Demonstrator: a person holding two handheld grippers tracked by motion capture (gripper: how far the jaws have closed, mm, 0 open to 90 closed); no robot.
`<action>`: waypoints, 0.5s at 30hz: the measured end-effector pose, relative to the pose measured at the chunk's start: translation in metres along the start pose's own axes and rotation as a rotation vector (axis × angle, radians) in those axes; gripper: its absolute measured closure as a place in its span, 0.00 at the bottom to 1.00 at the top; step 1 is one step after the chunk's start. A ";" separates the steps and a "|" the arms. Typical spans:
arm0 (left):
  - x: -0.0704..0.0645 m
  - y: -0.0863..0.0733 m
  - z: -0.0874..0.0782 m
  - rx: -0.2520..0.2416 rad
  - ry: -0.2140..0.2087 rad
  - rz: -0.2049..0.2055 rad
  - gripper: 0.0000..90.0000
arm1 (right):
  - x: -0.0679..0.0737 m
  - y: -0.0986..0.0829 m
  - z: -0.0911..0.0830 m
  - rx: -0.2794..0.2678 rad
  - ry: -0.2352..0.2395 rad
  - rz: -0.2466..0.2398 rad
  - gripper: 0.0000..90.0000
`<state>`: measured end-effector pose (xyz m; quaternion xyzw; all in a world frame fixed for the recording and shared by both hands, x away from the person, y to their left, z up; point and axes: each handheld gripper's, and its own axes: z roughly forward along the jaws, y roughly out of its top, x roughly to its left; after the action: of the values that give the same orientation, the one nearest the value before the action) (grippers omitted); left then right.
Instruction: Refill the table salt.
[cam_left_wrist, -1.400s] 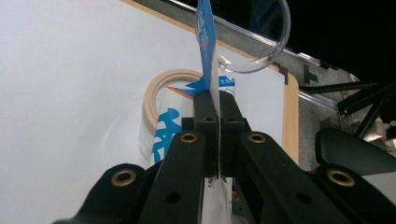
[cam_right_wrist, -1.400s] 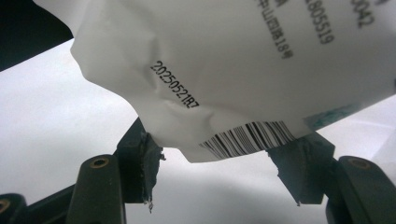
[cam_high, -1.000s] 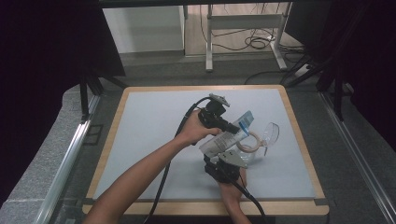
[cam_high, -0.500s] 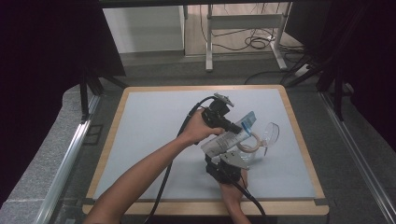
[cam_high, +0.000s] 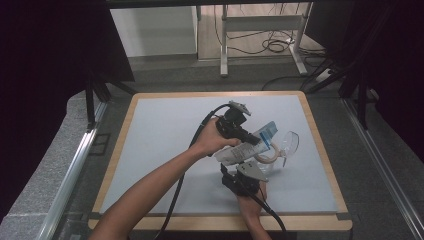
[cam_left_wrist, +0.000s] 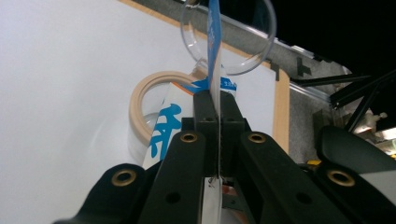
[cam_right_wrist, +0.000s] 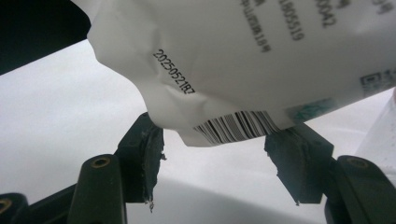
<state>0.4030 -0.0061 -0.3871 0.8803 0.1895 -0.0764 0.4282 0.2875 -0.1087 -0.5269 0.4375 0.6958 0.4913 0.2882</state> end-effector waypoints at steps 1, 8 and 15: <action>0.000 0.000 0.000 0.000 0.000 0.000 1.00 | -0.002 0.000 0.000 -0.003 0.001 -0.002 0.43; -0.007 0.000 -0.008 -0.017 0.022 -0.002 1.00 | -0.009 0.001 0.003 -0.004 -0.013 -0.015 0.43; -0.014 -0.004 -0.024 -0.054 0.038 -0.002 1.00 | -0.011 0.001 0.007 0.003 -0.032 -0.056 0.39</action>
<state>0.3879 0.0112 -0.3705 0.8695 0.2003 -0.0549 0.4481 0.2988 -0.1149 -0.5290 0.4263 0.7038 0.4749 0.3120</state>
